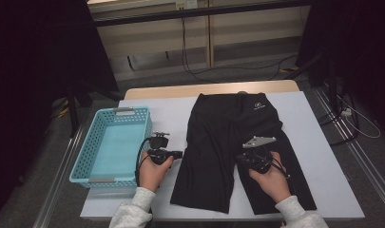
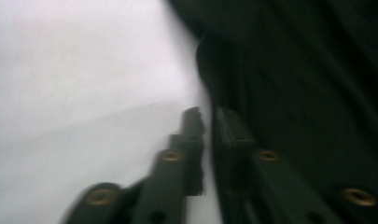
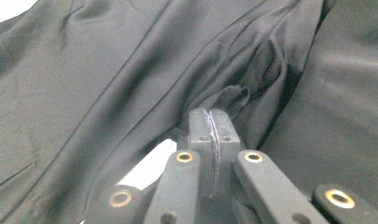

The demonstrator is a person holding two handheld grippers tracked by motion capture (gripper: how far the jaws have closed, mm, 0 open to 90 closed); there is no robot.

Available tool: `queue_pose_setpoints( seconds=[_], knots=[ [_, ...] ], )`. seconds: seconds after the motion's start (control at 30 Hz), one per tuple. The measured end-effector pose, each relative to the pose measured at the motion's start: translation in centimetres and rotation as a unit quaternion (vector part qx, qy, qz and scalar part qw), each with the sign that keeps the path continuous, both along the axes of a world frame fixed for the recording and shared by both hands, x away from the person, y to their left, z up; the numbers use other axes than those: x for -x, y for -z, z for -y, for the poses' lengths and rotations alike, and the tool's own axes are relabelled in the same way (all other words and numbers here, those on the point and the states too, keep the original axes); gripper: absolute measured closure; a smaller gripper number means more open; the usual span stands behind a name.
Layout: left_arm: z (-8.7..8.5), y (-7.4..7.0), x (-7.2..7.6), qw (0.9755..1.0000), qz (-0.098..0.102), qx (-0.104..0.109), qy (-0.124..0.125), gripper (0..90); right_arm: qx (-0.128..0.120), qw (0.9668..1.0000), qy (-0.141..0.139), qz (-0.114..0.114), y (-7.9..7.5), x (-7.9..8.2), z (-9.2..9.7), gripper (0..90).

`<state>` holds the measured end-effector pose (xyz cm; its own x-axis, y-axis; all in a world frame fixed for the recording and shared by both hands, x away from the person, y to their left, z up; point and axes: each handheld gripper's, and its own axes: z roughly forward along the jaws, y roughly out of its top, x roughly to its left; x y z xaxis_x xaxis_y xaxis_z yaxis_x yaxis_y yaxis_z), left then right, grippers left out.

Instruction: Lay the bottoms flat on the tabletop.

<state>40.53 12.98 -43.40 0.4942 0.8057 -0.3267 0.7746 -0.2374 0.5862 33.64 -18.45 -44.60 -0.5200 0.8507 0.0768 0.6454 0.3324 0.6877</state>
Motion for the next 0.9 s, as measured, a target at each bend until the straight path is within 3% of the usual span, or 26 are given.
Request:
queue_pose_setpoints(
  seconds=[0.03,0.07,0.17,0.23,0.4,0.43,0.47,0.7,0.9],
  knots=[
    [0.0,0.0,0.0,1.0,0.0,0.0,0.0,64.3,0.001,1.0,-0.001,0.0,0.0,0.0,0.0,90.0],
    [0.5,-0.1,-0.3,0.9999,0.016,-0.001,-0.004,57.0,0.0,1.0,0.0,-0.001,0.0,0.0,-0.1,90.0],
    [0.9,0.0,-0.8,0.9997,0.024,0.001,-0.004,49.2,0.0,1.0,-0.001,-0.002,0.1,-0.1,-0.1,90.0],
    [1.6,0.5,-1.4,0.9997,0.018,0.0,0.015,51.6,-0.001,1.0,-0.002,-0.002,0.1,-0.1,-0.1,90.0],
    [1.9,1.1,-2.5,0.9998,0.019,-0.002,0.01,51.1,0.001,1.0,-0.003,-0.003,0.1,-0.1,-0.1,90.0],
    [1.9,1.3,-2.7,0.9998,0.019,-0.001,0.012,51.9,0.001,1.0,-0.004,-0.003,0.1,-0.1,-0.1,90.0],
    [1.9,1.3,-2.9,0.9997,0.021,-0.004,0.012,62.0,0.002,1.0,-0.005,-0.003,0.1,-0.1,-0.1,90.0],
    [1.5,1.1,-3.5,0.9998,0.009,0.01,0.014,88.3,-0.002,1.0,-0.005,-0.005,0.2,-0.2,0.0,90.0],
    [0.0,0.7,-3.9,0.9996,0.018,0.01,-0.021,90.0,-0.003,1.0,-0.004,-0.005,0.1,-0.2,0.3,90.0]
  ],
)
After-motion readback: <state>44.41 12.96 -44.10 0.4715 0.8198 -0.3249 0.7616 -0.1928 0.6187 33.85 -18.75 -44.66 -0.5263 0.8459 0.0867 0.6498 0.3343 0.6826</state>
